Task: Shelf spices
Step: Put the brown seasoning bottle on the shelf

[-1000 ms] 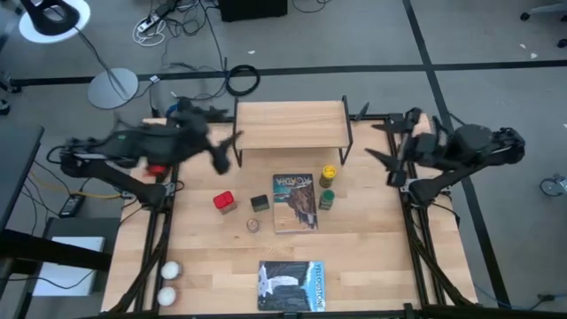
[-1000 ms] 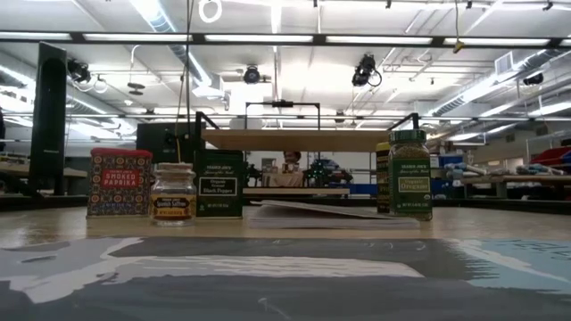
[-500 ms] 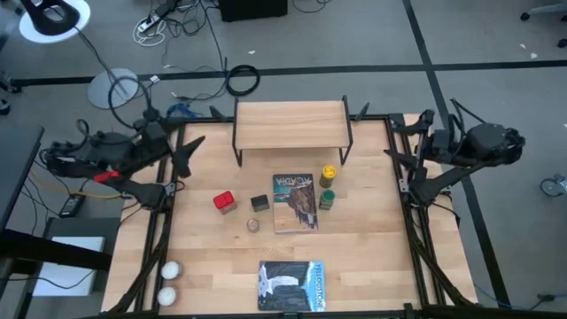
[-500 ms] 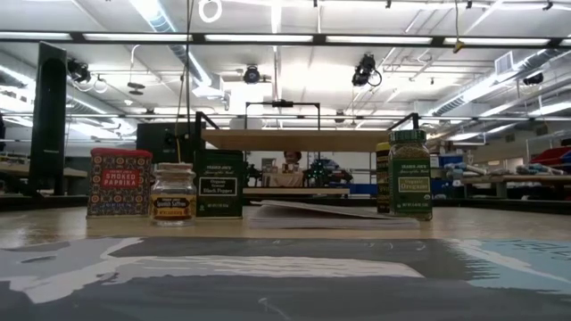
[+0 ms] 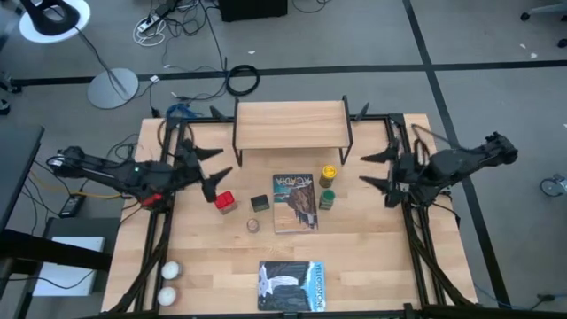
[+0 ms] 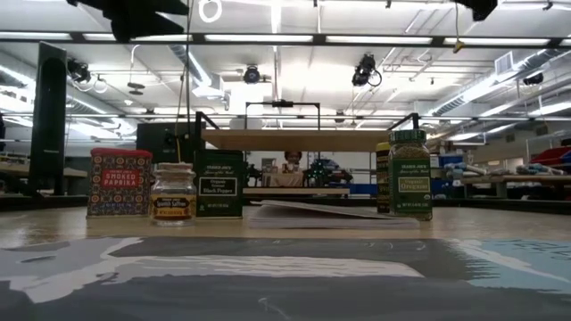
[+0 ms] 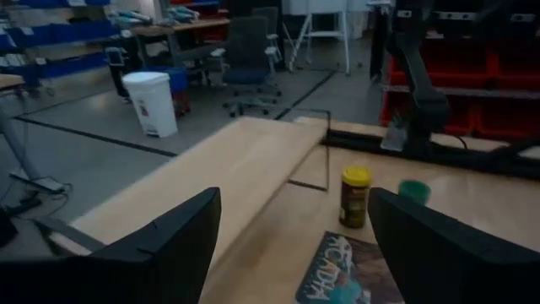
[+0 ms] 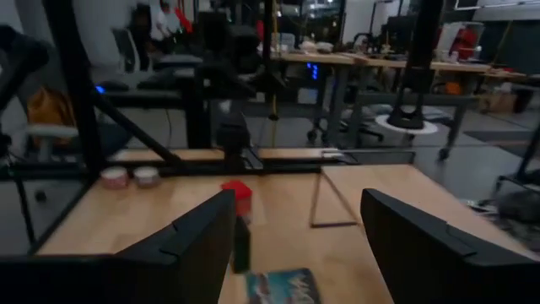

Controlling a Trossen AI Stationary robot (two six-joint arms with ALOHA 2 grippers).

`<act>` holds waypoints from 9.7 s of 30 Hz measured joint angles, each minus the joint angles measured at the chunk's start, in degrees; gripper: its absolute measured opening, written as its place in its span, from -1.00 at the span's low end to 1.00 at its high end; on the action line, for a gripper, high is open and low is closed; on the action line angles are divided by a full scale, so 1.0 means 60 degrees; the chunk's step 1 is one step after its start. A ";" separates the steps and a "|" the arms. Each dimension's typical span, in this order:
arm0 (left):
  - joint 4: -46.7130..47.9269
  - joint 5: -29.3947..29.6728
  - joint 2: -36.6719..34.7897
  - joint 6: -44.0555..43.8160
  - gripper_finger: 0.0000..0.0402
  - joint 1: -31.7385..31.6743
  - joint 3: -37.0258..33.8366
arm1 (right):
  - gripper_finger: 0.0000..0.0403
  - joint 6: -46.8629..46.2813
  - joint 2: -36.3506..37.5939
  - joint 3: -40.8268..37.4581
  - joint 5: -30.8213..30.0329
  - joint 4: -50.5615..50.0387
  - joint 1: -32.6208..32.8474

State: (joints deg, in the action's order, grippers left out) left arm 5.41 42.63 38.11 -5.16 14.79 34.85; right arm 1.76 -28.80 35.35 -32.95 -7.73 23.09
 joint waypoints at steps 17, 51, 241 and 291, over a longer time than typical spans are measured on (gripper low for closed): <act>0.1902 -0.2867 0.2844 -0.1838 0.52 0.0401 0.1104 | 0.33 0.1667 -0.2682 -0.1485 0.0137 0.6128 -0.0011; 0.7433 -0.3644 0.9988 -0.3197 0.76 0.2652 0.7657 | 0.42 0.2980 -0.2313 -0.1198 -0.0150 0.6398 -0.0018; 0.6158 -0.5654 0.9833 -0.3309 0.19 -0.0441 0.3707 | 0.34 0.3162 -0.2244 -0.1198 -0.0178 0.6831 0.0087; 0.8202 -0.3700 0.8733 -0.2745 -0.13 -0.0026 0.6059 | 0.34 0.3160 -0.2242 -0.1201 -0.0182 0.6771 0.0069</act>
State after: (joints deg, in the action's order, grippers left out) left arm 54.62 20.43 90.51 -21.62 14.63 71.21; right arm 20.72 -42.25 28.14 -34.04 32.89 23.51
